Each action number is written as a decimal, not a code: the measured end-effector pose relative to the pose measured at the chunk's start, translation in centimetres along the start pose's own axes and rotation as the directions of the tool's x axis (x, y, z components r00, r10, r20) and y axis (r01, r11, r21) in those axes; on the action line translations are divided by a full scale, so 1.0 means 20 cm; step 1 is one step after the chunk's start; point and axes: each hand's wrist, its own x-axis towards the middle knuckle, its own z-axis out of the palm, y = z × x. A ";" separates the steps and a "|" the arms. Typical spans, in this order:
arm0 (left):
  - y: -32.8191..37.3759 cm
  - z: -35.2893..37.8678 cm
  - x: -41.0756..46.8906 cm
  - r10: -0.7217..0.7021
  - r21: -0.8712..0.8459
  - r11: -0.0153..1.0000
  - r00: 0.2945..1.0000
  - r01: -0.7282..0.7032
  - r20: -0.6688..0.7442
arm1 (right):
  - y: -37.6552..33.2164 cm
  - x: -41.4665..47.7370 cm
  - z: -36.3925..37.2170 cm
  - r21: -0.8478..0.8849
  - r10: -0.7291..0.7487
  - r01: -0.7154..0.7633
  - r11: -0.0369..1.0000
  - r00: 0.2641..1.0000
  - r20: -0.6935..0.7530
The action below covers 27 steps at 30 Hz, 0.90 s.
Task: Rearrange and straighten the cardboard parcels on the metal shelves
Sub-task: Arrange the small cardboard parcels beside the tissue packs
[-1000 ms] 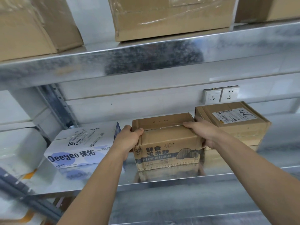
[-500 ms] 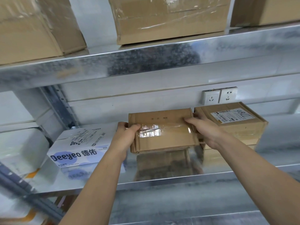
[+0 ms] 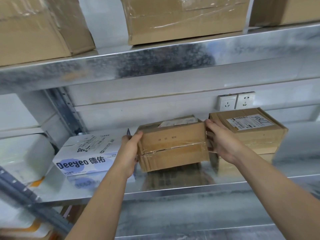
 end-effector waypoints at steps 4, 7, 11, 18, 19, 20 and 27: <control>0.00 0.00 0.00 0.002 -0.013 1.000 0.999 -0.002 -0.035 | -0.02 -0.01 0.00 -0.108 -0.081 0.082 0.991 0.997 0.014; 0.00 0.00 0.01 -0.031 -0.070 0.997 0.998 0.027 -0.054 | -0.05 -0.03 0.01 -0.172 -0.176 0.174 0.970 0.984 0.004; -0.04 -0.01 0.02 -0.055 -0.104 0.993 0.996 0.048 -0.071 | -0.11 -0.05 0.05 -0.245 -0.291 0.282 0.928 0.957 0.002; -0.05 0.01 0.05 -0.081 -0.123 0.990 0.993 0.070 -0.085 | -0.19 -0.09 0.09 -0.351 -0.085 0.131 0.927 0.986 0.145; -0.05 0.01 0.05 -0.083 -0.117 0.991 0.992 0.071 -0.095 | -0.19 -0.09 0.09 -0.372 -0.102 0.147 0.916 0.985 0.139; -0.05 0.01 0.05 -0.077 -0.108 0.992 0.991 0.065 -0.110 | -0.20 -0.09 0.09 -0.393 -0.128 0.168 0.904 0.984 0.126; -0.10 0.04 0.06 -0.108 -0.036 0.994 0.990 0.105 -0.089 | -0.22 -0.06 0.08 -0.252 -0.199 0.219 0.943 0.975 0.102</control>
